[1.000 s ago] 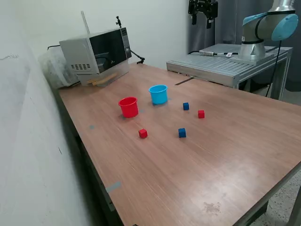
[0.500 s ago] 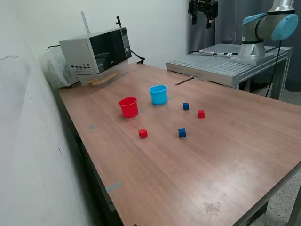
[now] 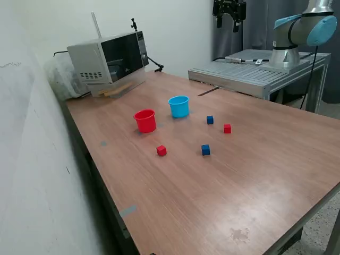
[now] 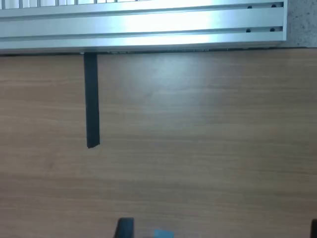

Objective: Place red objects in the red bin, and blue objects in the blue bin.

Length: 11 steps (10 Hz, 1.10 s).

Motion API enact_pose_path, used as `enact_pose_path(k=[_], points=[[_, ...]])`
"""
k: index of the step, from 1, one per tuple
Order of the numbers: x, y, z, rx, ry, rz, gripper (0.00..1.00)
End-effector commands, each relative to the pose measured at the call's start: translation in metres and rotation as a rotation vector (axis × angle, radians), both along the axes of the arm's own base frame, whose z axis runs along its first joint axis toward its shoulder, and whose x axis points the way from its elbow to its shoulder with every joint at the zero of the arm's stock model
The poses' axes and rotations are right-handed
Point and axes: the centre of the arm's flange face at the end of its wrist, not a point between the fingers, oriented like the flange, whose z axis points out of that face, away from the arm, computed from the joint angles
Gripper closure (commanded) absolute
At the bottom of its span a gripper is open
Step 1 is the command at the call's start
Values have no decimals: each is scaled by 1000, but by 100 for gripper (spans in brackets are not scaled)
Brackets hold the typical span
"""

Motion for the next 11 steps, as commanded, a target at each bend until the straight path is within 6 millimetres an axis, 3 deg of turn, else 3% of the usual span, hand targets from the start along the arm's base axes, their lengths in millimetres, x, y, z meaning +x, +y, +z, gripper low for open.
enact_pose_path(k=[1, 6, 8, 10, 11], points=[[0, 0, -1, 0, -1, -1, 0], [-2, 2, 1, -1, 13, 3, 0], [-21, -11, -1, -121, 127, 23, 0], [-48, -30, -32, -201, 136, 57, 0], [-69, -40, -70, -247, 115, 68, 0]])
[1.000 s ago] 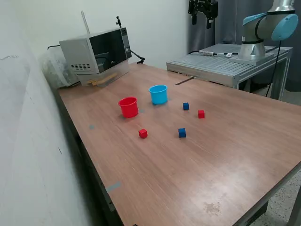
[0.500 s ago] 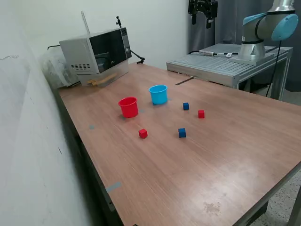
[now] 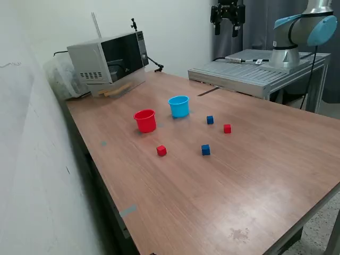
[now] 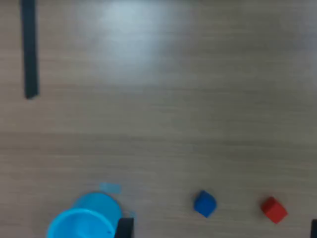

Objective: Place red objects in the red bin, and blue objects in the blue bin.

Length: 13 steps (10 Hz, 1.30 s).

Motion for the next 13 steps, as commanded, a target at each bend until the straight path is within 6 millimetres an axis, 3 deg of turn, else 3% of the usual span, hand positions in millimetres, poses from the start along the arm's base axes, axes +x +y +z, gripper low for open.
enact_pose_path(k=[1, 2, 3, 4, 5, 7, 9, 13], points=[[-51, -46, -88, -130, 30, 60, 0], [-57, -74, -117, -138, 21, 37, 0], [-65, -83, -144, -143, -5, -39, 0], [-77, -86, -177, -145, -56, -89, 0], [-88, -80, -197, -160, -78, -146, 0], [-110, -47, -197, -172, -70, -404, 0], [-125, -16, -215, -165, -85, -546, 0], [-143, -13, -242, -154, -108, -565, 0]])
